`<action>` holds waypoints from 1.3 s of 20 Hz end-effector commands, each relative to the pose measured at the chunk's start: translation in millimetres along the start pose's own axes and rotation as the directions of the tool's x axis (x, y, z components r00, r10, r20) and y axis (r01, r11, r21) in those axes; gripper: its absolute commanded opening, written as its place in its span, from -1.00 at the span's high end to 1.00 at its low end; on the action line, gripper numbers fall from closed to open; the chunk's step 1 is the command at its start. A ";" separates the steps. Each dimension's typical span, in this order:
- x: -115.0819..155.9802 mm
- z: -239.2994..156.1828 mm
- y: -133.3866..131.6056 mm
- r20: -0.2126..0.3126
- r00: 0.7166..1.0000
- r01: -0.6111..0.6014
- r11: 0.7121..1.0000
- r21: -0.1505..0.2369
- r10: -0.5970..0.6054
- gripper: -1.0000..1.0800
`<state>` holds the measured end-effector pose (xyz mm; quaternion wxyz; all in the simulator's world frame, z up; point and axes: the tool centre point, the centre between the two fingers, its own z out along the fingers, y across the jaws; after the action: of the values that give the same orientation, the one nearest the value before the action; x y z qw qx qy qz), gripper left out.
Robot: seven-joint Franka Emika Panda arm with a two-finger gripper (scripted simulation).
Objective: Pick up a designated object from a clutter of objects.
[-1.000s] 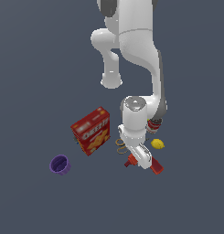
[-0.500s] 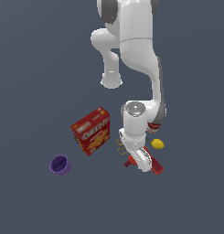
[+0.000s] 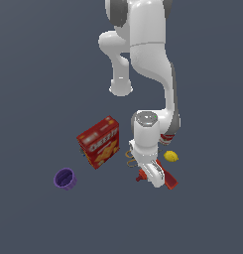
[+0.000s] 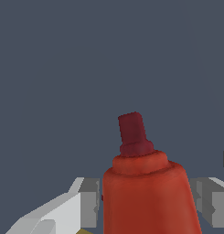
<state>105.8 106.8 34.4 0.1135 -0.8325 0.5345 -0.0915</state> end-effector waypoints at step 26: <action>3.0 -115.4 16.9 0.003 1.000 -0.002 1.000 -0.002 0.002 1.00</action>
<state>64.8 88.7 125.4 0.1114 -0.8325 0.5355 -0.0881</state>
